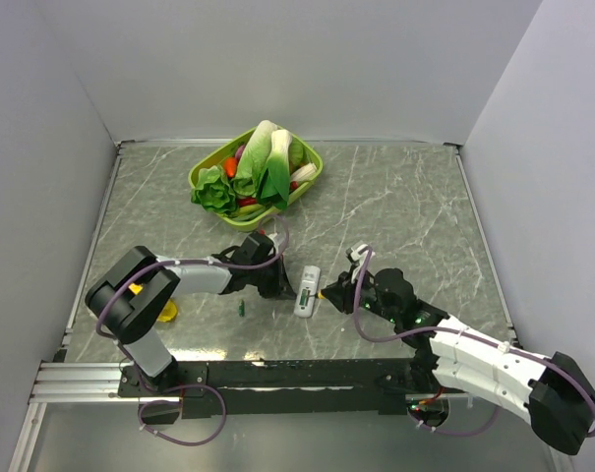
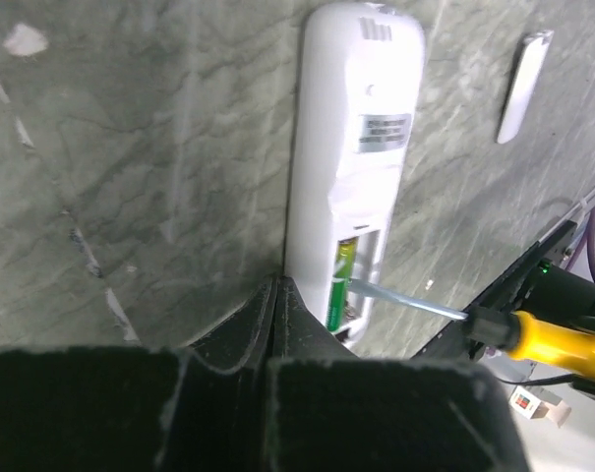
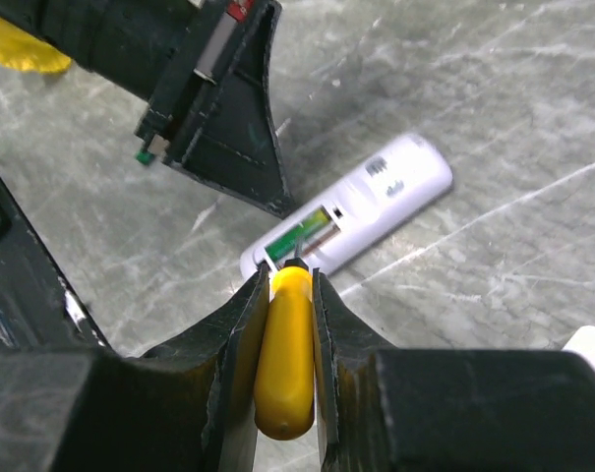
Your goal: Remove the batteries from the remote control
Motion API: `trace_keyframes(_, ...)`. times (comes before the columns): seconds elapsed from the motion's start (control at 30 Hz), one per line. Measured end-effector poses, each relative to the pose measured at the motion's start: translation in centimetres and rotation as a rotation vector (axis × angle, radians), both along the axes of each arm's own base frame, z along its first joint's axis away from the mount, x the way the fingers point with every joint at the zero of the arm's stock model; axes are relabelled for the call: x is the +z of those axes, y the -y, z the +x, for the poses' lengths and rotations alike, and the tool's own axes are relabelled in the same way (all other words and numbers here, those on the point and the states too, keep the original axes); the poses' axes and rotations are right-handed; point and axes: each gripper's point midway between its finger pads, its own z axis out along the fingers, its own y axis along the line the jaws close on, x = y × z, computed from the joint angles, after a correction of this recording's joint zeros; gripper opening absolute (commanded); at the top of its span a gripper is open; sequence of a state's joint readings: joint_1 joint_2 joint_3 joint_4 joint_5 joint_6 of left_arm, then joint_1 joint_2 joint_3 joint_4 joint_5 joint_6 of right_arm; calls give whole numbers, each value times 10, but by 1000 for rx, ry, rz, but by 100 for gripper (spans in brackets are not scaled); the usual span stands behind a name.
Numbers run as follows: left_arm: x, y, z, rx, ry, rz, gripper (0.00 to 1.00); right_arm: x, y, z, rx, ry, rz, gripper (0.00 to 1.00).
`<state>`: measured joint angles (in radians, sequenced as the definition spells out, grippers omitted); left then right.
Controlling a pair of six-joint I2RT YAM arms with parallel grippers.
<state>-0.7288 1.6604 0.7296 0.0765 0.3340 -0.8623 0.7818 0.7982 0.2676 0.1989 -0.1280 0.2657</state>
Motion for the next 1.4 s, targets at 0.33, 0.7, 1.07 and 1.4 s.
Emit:
trace_keyframes(0.33, -3, 0, -2, -7, -8, -2, 1, -5, -2, -1, 23, 49, 22, 0)
trace_keyframes(0.7, 3, -2, 7, 13, -9, 5, 38, 14, 6, -3, 26, 151, 35, 0)
trace_keyframes(1.07, 31, 13, 32, 21, 43, -36, 31, 8, 10, -2, 28, 162, -3, 0)
trace_keyframes(1.4, 9, 14, 31, -5, -5, 9, 27, -10, 10, -7, 20, 140, -37, 0)
